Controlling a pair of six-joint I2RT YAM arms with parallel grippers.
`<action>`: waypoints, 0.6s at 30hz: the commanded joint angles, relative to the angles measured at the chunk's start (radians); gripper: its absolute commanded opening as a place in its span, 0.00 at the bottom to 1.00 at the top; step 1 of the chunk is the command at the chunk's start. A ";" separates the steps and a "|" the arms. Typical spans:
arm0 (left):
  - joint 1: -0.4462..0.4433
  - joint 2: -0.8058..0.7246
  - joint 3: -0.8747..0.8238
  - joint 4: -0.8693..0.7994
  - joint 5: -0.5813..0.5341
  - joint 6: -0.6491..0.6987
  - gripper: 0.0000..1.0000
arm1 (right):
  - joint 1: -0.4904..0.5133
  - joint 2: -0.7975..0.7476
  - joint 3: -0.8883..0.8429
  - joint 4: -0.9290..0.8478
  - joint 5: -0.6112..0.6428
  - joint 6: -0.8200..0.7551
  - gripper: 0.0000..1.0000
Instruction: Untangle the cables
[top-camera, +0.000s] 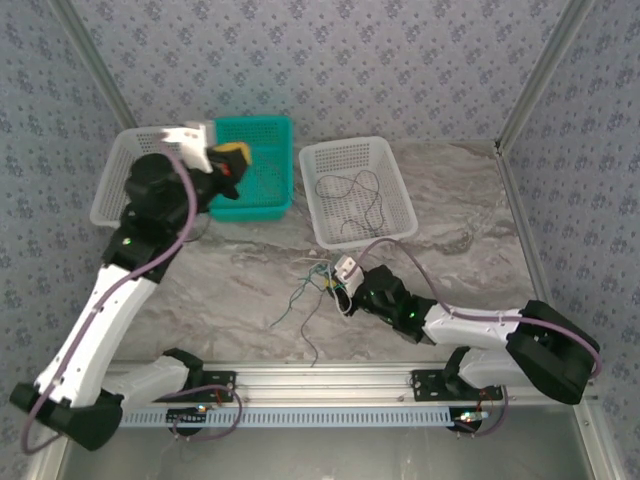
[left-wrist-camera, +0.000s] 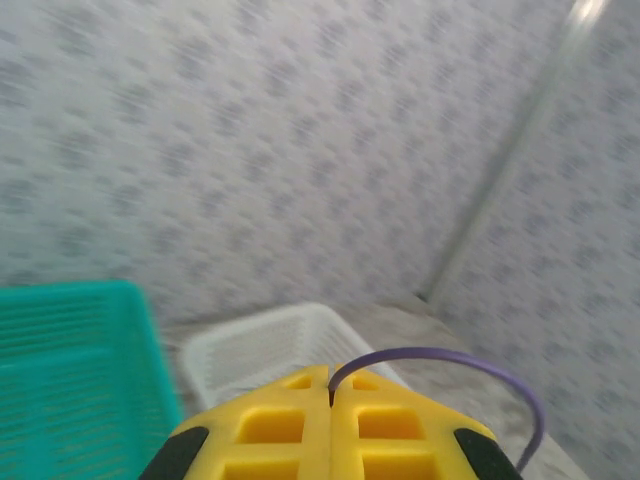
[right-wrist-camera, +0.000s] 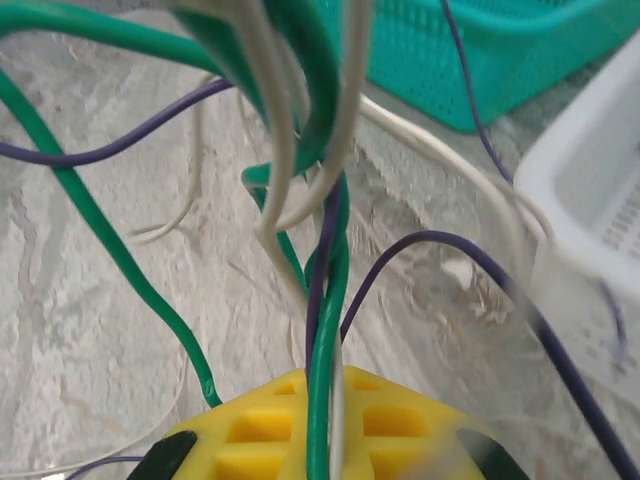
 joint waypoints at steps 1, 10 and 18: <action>0.096 -0.030 0.044 -0.122 -0.044 0.010 0.00 | 0.007 -0.045 -0.049 -0.031 0.115 0.065 0.00; 0.333 -0.021 0.057 -0.149 0.121 -0.029 0.00 | -0.016 -0.093 -0.098 -0.114 0.353 0.169 0.00; 0.292 0.041 0.157 0.075 0.405 -0.061 0.00 | -0.046 -0.122 -0.135 -0.204 0.469 0.311 0.00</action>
